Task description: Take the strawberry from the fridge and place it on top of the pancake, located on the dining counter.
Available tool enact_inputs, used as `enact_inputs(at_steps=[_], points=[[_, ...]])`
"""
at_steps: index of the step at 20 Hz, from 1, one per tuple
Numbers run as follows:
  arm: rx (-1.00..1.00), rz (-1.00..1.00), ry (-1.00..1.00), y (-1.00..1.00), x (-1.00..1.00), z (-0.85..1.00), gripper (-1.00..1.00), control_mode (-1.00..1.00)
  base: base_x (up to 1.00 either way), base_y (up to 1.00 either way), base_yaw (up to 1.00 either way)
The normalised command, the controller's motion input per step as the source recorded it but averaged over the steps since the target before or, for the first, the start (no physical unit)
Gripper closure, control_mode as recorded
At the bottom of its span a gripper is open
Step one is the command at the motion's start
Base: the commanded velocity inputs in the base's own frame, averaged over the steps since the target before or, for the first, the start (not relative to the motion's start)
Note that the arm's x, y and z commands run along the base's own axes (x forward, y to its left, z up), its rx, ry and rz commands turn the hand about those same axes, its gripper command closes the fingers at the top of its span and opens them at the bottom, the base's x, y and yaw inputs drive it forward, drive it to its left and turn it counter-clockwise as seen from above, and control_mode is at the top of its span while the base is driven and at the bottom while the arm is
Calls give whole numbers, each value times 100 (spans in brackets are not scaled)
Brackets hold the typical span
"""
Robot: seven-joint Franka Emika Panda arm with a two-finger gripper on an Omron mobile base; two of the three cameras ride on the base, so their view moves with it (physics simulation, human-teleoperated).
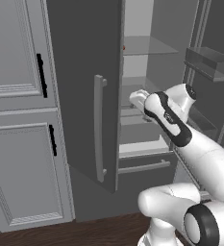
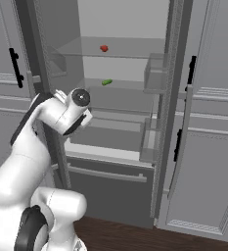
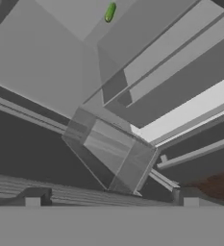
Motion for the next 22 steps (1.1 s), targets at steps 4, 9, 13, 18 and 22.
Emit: enact_inputs(at_steps=[4,9,13,18,22], points=[[14,9,0,-10,43,-9,-100,-100,0,0,0],[10,8,2,0,56,0,-100,-100,0,0,0],[7,7,1,2,54,-1,-100,-100,0,0,0],[8,7,0,16,36,-5,-100,-100,0,0,0],[9,5,0,38,24,-2,-100,-100,0,0,0]])
